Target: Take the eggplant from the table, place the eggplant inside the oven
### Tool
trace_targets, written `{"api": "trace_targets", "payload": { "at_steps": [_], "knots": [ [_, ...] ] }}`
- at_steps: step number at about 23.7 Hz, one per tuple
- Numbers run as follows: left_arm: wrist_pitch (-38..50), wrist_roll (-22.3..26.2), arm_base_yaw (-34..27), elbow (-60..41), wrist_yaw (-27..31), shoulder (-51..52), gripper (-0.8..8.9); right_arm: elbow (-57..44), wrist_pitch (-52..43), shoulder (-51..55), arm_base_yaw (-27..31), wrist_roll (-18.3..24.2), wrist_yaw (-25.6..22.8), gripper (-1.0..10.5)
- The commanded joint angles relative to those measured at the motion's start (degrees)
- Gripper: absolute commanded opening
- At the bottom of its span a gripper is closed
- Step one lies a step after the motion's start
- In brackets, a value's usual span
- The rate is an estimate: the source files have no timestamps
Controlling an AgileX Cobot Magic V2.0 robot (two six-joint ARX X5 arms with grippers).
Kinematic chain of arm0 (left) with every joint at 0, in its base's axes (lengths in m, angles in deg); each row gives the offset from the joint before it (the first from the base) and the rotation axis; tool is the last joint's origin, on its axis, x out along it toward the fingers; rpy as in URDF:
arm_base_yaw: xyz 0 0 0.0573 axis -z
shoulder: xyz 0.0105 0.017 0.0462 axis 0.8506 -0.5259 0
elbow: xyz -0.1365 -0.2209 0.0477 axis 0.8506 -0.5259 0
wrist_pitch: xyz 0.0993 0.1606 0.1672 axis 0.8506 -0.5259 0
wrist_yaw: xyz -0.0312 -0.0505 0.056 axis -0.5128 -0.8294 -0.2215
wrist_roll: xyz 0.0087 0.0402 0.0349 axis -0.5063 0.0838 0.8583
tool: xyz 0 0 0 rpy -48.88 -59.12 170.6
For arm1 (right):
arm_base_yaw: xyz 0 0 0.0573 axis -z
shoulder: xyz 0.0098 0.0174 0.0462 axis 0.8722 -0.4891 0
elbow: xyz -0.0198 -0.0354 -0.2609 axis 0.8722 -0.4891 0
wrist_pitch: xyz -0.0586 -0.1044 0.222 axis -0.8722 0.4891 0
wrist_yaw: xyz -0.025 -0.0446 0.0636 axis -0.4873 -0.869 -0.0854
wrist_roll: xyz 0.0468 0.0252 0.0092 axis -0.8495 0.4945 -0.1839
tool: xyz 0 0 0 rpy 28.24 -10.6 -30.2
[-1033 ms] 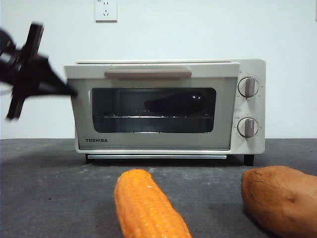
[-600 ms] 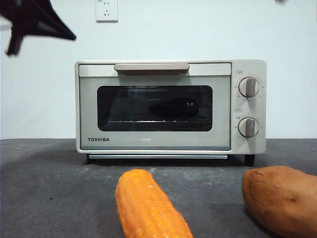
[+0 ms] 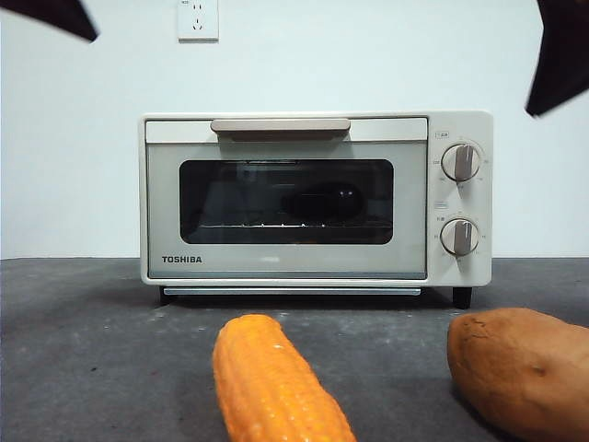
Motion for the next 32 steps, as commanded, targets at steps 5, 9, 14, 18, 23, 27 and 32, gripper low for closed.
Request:
{"api": "trace_targets", "payload": {
  "at_steps": [5, 9, 14, 18, 23, 27, 32],
  "knots": [
    [14.6, -6.5, 1.9, -24.8, 12.3, 13.0, 0.06, -15.8, -23.4, 11.6, 6.7, -0.6, -0.6, 0.0],
    [20.5, -8.8, 4.3, -32.4, 14.1, 18.5, 0.06, -22.2, -29.0, 16.0, 6.7, -0.6, -5.6, 0.0],
    [20.0, -10.6, 5.6, -33.1, 14.0, 19.0, 0.06, -22.5, -28.2, 16.2, 6.7, -0.5, -6.8, 0.0],
    [20.1, -10.6, 5.6, -33.1, 14.0, 19.1, 0.06, -22.4, -28.8, 16.2, 6.7, -0.5, -6.8, 0.0],
    [20.3, -10.6, 5.6, -33.1, 14.0, 19.0, 0.06, -22.4, -29.5, 16.2, 6.7, -0.5, -6.8, 0.0],
    [20.6, -10.6, 5.7, -33.1, 14.0, 19.1, 0.06, -22.4, -30.4, 16.2, 6.7, -0.5, -6.8, 0.0],
    [16.9, -8.2, 5.3, -33.2, 15.0, 28.8, 0.06, -22.4, -30.4, 16.2, 6.7, -0.5, -6.8, 0.0]
  ]
}}
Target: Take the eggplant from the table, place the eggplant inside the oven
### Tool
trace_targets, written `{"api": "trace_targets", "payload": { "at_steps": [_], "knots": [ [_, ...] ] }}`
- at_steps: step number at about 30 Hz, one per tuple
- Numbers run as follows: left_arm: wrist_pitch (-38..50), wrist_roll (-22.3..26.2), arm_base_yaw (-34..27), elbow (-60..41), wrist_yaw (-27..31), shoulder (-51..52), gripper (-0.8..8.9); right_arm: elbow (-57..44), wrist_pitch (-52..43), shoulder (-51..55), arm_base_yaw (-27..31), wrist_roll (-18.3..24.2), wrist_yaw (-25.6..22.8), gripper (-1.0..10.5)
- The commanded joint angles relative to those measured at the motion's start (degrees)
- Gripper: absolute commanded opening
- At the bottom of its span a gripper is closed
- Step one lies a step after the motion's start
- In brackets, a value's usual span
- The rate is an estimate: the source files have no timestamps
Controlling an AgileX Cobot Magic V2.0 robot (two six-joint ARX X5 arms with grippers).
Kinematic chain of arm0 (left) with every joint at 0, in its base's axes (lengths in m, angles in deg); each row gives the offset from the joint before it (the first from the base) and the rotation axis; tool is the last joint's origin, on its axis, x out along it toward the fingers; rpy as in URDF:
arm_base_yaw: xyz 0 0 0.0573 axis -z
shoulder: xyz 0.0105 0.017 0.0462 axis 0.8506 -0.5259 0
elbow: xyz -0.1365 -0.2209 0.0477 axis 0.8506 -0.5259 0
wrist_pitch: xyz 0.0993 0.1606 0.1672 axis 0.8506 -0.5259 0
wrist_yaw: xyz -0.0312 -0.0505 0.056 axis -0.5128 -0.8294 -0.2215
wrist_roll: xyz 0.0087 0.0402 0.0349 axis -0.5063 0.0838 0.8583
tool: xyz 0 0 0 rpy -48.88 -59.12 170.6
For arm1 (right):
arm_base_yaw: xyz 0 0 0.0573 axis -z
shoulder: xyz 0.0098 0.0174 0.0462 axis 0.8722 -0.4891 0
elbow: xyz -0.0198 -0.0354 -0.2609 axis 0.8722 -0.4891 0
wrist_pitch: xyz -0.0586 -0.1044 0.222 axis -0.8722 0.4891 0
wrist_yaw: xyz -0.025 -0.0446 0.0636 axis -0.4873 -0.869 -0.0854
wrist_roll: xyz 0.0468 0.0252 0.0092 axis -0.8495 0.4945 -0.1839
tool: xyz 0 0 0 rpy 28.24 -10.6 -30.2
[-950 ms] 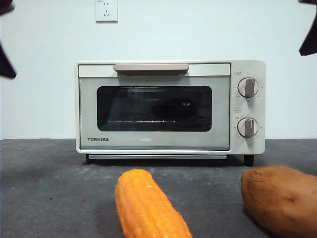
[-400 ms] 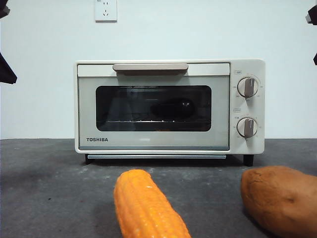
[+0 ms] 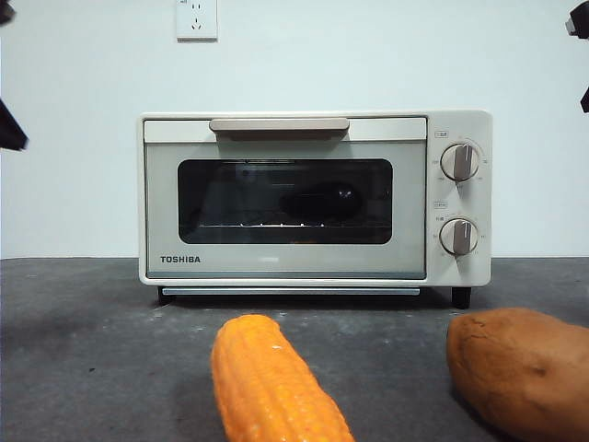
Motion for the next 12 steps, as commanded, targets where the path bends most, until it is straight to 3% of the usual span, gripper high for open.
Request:
{"api": "trace_targets", "payload": {
  "at_steps": [1, 6, 12],
  "knots": [
    [-0.3, 3.6, -0.2, 0.3, 0.3, 7.4, 0.06, 0.3, -0.7, -0.2, -0.2, -0.4, -0.2, 0.0],
    [0.7, 9.4, -3.2, -2.7, 2.3, 19.4, 0.06, 0.3, -0.6, -0.2, -0.2, -0.4, -0.2, 0.0],
    [1.4, 10.3, -9.7, -11.8, 3.1, 30.5, 0.06, 0.3, -0.6, -0.2, -0.2, -0.4, -0.2, 0.0]
  ]
}}
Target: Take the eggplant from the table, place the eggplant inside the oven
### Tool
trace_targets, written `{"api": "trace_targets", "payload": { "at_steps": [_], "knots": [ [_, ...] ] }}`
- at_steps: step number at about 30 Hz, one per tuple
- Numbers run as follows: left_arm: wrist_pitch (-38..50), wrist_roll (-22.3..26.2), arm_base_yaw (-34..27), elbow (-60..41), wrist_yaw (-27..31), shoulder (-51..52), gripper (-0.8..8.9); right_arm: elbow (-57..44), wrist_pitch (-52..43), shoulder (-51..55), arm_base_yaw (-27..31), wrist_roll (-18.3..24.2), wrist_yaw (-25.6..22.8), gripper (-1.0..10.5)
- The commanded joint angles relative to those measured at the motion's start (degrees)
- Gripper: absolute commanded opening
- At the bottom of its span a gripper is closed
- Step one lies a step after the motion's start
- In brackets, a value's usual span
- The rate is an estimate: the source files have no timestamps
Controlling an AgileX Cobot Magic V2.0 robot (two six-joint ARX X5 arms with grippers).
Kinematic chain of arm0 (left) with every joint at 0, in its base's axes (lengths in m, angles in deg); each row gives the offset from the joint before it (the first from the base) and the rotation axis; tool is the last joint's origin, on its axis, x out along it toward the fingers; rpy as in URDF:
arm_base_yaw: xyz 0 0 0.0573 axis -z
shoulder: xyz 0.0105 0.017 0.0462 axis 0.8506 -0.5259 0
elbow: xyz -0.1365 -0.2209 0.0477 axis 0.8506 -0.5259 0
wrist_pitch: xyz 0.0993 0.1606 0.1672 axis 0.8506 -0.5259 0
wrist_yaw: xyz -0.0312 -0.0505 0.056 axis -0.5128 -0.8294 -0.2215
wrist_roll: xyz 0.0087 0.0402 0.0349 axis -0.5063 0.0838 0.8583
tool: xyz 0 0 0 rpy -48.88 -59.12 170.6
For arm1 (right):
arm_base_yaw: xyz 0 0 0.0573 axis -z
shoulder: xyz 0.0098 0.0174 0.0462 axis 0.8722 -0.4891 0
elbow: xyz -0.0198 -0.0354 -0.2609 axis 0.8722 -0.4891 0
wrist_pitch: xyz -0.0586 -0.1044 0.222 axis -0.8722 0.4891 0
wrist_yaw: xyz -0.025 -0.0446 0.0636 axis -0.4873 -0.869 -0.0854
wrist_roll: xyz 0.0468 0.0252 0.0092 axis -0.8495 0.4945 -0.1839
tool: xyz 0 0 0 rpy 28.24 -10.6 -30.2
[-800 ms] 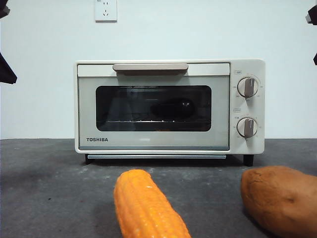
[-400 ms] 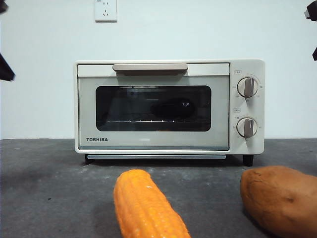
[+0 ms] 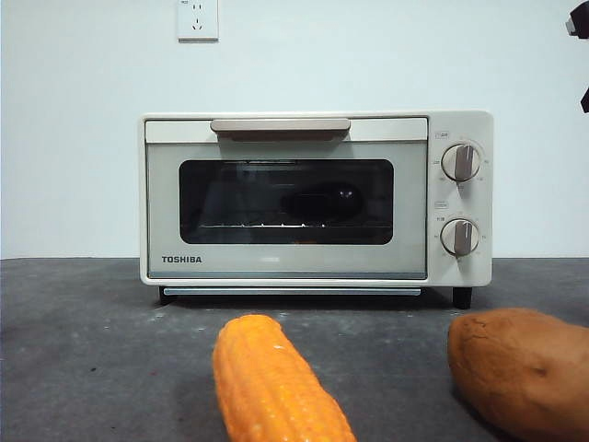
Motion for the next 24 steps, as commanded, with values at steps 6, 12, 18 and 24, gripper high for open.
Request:
{"api": "trace_targets", "payload": {
  "at_steps": [6, 12, 18, 24],
  "knots": [
    [0.5, 1.3, -5.2, -9.6, 0.2, 8.5, 0.06, 0.3, -0.6, -0.2, -0.2, -0.4, -0.2, 0.0],
    [0.2, 1.3, -5.9, -13.8, 0.1, 8.5, 0.06, 0.3, -1.0, -0.2, -0.2, -0.4, -0.3, 0.0],
    [0.7, 1.3, -5.9, -17.6, 0.0, 8.3, 0.06, 0.4, -1.1, -0.2, -0.2, -0.4, -0.2, 0.0],
    [3.5, 1.3, -6.0, -17.6, 0.0, 8.5, 0.06, 0.4, -1.4, -0.2, -0.2, -0.4, -0.2, 0.0]
  ]
}}
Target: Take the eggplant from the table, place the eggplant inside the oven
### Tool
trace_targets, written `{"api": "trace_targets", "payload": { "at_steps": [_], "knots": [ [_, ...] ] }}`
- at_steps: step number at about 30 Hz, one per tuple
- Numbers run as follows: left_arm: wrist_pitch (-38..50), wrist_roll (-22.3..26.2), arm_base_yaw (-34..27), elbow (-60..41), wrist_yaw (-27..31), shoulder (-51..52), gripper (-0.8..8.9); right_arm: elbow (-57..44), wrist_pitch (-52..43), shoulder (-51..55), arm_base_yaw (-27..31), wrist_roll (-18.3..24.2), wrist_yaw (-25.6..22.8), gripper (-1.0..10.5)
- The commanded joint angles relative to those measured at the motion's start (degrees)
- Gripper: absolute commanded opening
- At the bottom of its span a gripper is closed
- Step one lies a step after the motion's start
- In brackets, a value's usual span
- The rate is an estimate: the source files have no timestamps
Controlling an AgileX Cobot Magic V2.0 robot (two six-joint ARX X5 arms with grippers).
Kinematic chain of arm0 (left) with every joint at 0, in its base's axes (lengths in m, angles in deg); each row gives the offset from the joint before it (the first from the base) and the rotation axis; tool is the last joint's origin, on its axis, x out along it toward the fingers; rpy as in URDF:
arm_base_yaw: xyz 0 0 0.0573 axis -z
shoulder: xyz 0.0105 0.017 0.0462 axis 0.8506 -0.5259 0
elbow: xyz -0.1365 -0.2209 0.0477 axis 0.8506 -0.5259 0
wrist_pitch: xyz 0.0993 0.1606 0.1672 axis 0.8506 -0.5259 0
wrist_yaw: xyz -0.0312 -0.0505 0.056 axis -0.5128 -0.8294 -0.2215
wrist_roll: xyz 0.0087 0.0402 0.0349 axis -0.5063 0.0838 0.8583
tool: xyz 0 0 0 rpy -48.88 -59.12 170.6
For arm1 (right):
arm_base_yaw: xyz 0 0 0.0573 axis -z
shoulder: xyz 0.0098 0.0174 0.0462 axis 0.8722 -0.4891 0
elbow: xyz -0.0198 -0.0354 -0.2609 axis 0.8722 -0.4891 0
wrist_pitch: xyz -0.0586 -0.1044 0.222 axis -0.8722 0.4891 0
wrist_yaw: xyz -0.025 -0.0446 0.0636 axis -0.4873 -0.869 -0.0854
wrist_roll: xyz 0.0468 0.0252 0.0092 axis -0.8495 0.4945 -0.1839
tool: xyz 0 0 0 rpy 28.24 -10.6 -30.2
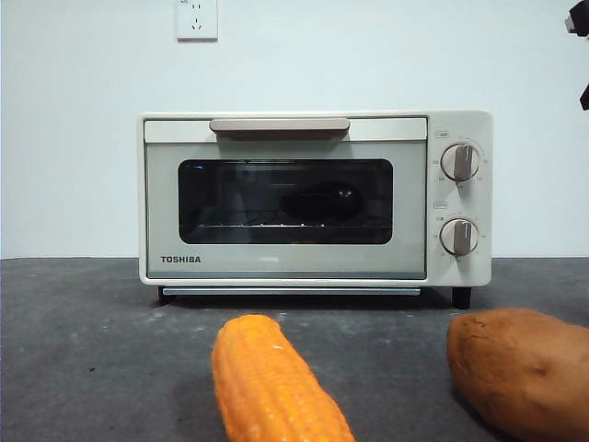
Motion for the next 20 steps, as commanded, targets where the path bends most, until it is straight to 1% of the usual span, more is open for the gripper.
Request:
{"api": "trace_targets", "payload": {
  "at_steps": [1, 11, 12, 14, 15, 16, 18, 20],
  "knots": [
    [1.1, 0.9, -0.2, -1.5, 0.0, 0.1, 0.06, 0.4, -0.9, -0.2, -0.2, -0.4, -0.2, 0.0],
    [1.0, 0.9, -0.2, -1.5, 0.0, 0.1, 0.06, 0.4, -0.9, -0.2, -0.2, -0.3, -0.2, 0.0],
    [1.0, 0.9, -0.2, -1.5, 0.0, 0.1, 0.06, 0.4, -0.8, -0.2, -0.2, 0.9, -0.3, 0.0],
    [1.0, 0.9, -0.2, -1.5, 0.0, 0.1, 0.06, 0.3, -0.4, 0.1, -0.3, 4.5, -0.9, 0.0],
    [1.0, 0.9, -0.2, -1.5, 0.0, 0.1, 0.06, 0.3, 0.2, 1.3, -0.4, 4.9, -0.9, 0.0],
    [1.0, 0.9, -0.2, -1.5, 0.0, 0.1, 0.06, 0.3, 0.9, 3.3, -0.3, 4.9, -1.1, 0.0],
    [1.0, 0.9, -0.2, -1.5, 0.0, 0.1, 0.06, 0.3, 1.5, 8.3, 0.7, 8.0, -3.3, 0.0],
    [1.0, 0.9, -0.2, -1.5, 0.0, 0.1, 0.06, 0.3, 2.2, 13.5, 2.9, 9.4, -4.0, 0.0]
  ]
}}
